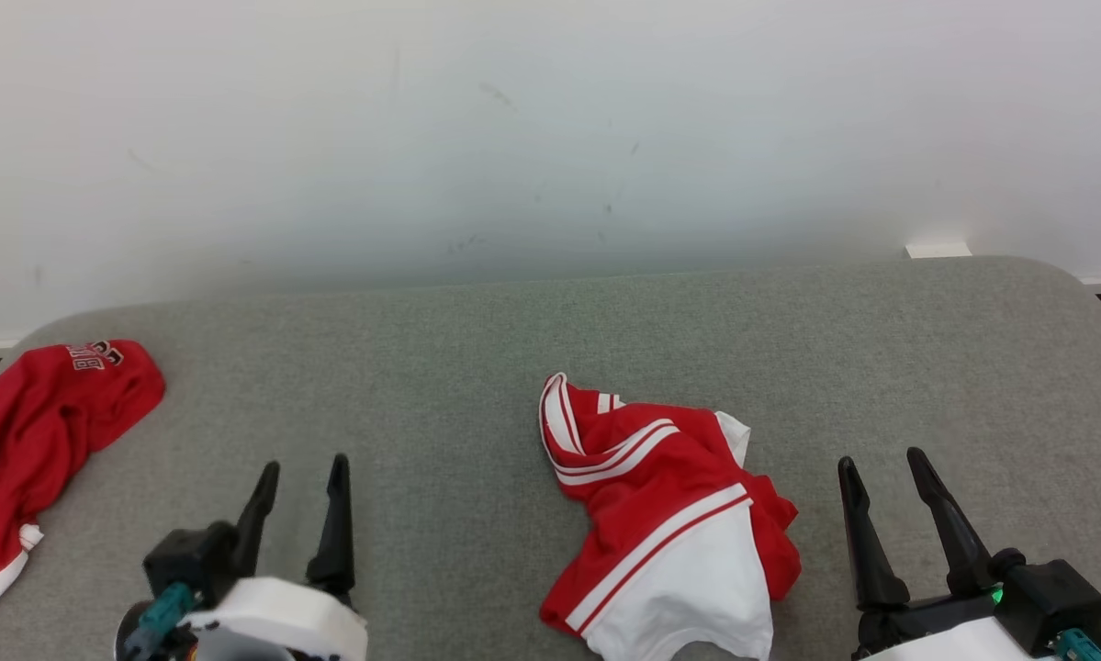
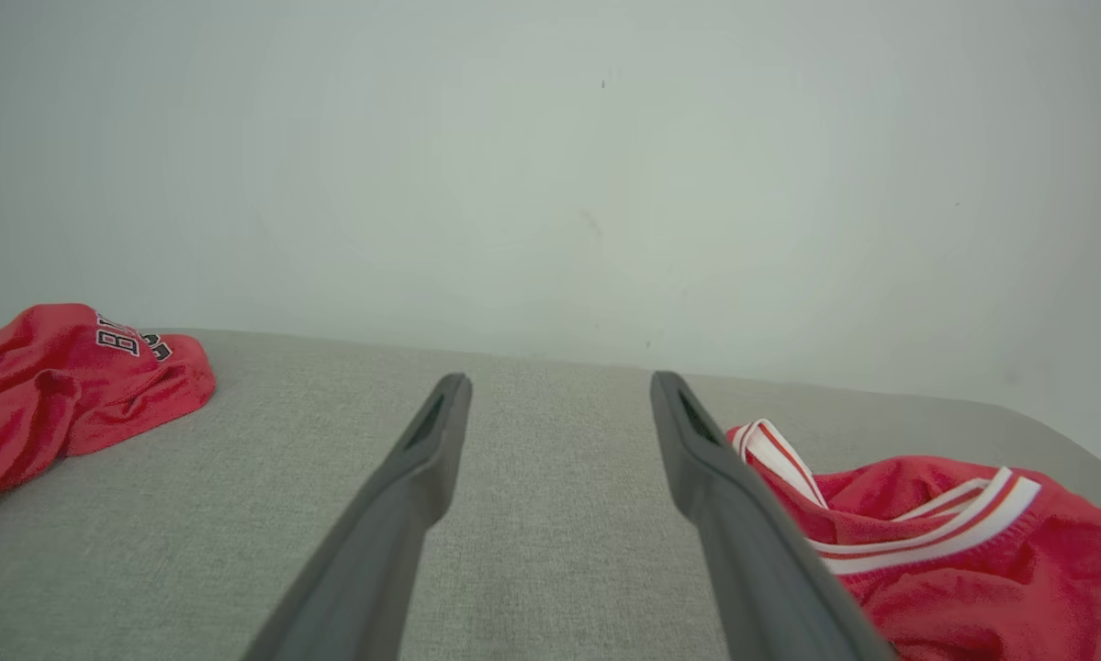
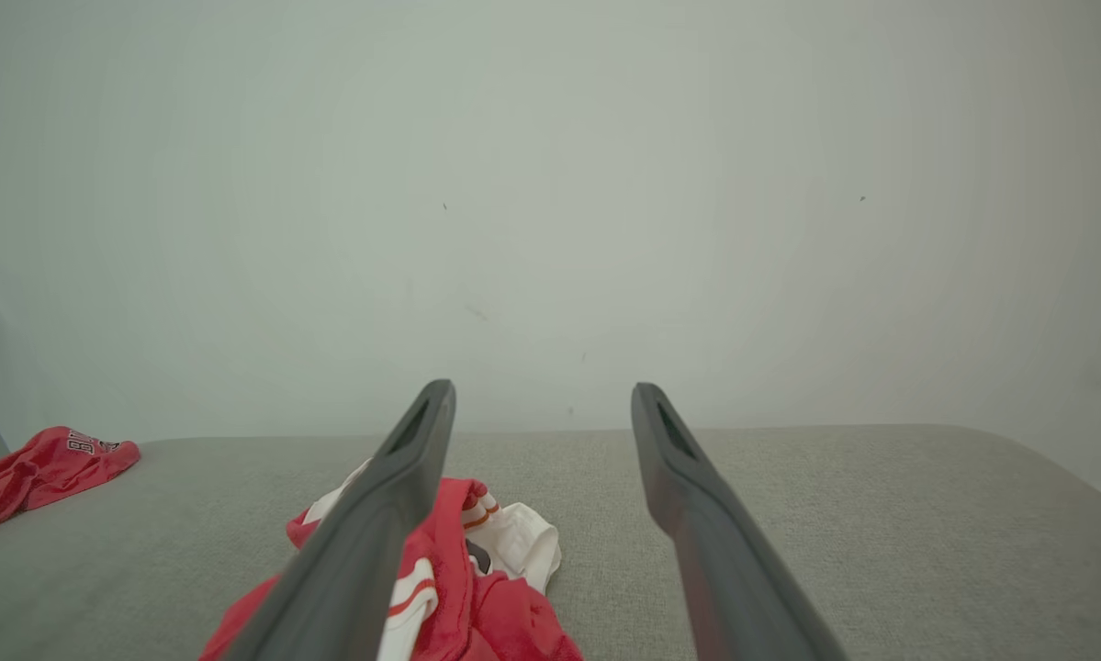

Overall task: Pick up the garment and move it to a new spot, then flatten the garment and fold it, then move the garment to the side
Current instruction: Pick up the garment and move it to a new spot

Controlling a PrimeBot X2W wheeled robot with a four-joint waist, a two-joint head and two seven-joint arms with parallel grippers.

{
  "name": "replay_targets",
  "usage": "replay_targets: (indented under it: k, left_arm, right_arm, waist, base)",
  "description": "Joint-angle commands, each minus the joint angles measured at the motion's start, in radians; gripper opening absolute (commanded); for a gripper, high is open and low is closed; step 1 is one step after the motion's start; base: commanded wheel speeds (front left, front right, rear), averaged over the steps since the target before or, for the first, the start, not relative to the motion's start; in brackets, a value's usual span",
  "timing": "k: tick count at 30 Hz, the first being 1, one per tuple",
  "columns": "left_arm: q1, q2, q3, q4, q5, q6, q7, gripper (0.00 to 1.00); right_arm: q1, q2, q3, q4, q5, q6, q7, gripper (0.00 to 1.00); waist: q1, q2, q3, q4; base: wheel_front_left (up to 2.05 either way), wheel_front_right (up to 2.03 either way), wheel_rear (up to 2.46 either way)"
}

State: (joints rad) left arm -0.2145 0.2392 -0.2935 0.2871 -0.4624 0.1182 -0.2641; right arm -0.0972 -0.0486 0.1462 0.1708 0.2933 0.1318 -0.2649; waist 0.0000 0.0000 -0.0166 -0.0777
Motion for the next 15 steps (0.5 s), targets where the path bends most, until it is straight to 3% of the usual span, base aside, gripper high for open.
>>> replay_targets:
  k: [1,5,15]
  left_arm:
    - [0.031,-0.007,0.017,-0.016,0.000,0.006,0.000,1.00]
    - [0.124,-0.054,0.085,-0.092,0.042,0.005,0.000,1.00]
    - [0.156,-0.126,0.154,-0.139,0.154,-0.074,0.000,1.00]
  right_arm:
    - [0.018,-0.004,-0.003,0.000,-0.002,-0.002,0.001,1.00]
    - [0.028,-0.003,-0.011,0.009,0.006,-0.002,0.001,1.00]
    - [0.011,-0.003,0.001,0.020,0.000,-0.002,0.001,1.00]
  waist:
    - [0.0000,0.0000,0.000,0.000]
    - [0.0000,0.0000,0.002,0.002]
    - [0.0000,0.0000,0.014,0.013]
  base:
    - [0.00,0.00,0.00]
    - [0.00,0.00,0.00]
    - [0.00,0.00,0.00]
